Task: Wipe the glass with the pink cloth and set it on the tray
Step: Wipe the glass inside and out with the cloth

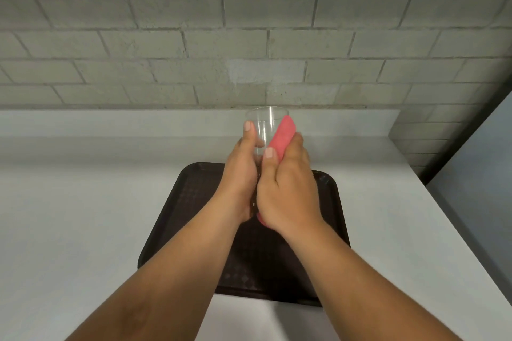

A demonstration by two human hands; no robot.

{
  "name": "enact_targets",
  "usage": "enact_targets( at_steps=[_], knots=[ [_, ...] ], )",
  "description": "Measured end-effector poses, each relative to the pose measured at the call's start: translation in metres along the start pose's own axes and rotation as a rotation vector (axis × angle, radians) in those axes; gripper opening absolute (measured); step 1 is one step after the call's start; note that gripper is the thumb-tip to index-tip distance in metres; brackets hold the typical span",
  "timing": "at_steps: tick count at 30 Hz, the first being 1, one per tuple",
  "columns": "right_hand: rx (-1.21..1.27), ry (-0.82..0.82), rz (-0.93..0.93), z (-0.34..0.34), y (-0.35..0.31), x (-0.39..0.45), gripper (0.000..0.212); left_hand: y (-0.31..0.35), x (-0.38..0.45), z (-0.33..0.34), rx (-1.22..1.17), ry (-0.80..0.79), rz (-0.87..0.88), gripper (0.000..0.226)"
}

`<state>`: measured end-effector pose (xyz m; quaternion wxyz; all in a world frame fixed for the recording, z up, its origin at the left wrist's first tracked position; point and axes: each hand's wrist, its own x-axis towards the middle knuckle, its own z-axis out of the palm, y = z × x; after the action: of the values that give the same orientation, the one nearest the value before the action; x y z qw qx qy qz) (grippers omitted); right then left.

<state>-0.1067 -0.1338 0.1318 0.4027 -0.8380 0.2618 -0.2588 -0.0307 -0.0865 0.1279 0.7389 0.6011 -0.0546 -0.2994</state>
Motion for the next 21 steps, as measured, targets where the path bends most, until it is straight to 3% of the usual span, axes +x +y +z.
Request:
enact_targets(
  at_steps=[3,5,10,14,17,21],
  knots=[
    [-0.009,0.084,-0.007,-0.006,-0.009,0.020,0.066,0.001,-0.003,0.002,0.012,-0.050,0.018,0.071],
    [0.127,0.095,0.072,-0.015,-0.011,0.038,0.058,0.001,-0.003,0.002,0.004,-0.046,0.037,0.063],
    [0.439,-0.082,0.286,-0.020,0.001,0.040,0.071,0.005,0.000,-0.002,-0.090,-0.026,0.016,0.071],
    [0.208,-0.026,0.121,-0.003,0.007,0.007,0.053,0.008,0.005,-0.001,0.009,0.088,0.020,0.074],
    [0.049,0.005,-0.022,0.002,-0.002,0.010,0.065,0.007,0.003,0.000,0.036,0.055,0.040,0.076],
    [0.137,0.063,0.017,-0.011,-0.013,0.038,0.059,0.010,0.001,0.000,0.026,-0.006,0.070,0.066]
  ],
)
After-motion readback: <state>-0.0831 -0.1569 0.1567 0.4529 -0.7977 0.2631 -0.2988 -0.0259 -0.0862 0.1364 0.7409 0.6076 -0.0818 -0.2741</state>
